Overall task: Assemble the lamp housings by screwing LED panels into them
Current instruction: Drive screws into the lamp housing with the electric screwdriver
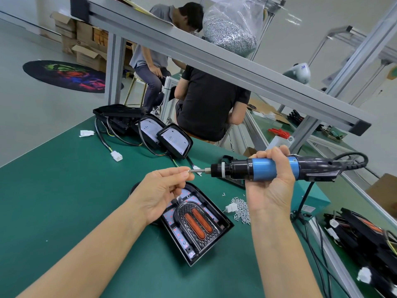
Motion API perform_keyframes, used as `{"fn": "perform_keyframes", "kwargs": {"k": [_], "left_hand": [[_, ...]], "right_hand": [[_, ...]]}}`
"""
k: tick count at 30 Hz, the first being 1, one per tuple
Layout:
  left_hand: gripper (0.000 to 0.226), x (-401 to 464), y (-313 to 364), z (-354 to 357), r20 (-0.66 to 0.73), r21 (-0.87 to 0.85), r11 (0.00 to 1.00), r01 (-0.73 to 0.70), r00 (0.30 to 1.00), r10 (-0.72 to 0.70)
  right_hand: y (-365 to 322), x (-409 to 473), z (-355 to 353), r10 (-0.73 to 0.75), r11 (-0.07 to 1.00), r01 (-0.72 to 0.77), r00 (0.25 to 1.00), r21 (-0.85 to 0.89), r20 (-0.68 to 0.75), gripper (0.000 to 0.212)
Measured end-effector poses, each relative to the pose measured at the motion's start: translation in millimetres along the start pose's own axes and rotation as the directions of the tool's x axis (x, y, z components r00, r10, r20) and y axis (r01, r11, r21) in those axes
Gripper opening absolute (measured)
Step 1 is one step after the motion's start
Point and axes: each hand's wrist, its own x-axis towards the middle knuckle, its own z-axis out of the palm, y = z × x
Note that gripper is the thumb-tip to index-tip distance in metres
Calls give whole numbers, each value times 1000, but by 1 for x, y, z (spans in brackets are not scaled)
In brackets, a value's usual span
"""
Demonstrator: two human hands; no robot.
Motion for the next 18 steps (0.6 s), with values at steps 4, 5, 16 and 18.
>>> {"fn": "perform_keyframes", "kwargs": {"k": [4, 5, 16, 18], "left_hand": [[10, 0, 2, 0, -22, 93, 994, -60, 998, 63], [9, 0, 2, 0, -22, 106, 992, -72, 997, 75], [12, 4, -3, 1, 38, 53, 998, -21, 999, 19], [12, 6, -3, 1, 35, 77, 997, -22, 999, 19]], "right_hand": [[-1, -1, 0, -8, 1000, 8, 1000, -6, 13, 28], [-1, 0, 0, -9, 1000, 9, 1000, -8, 16, 28], [2, -4, 0, -79, 993, 90, 987, -81, 138, 29], [2, -5, -1, -87, 990, 103, 983, -92, 161, 29]]}}
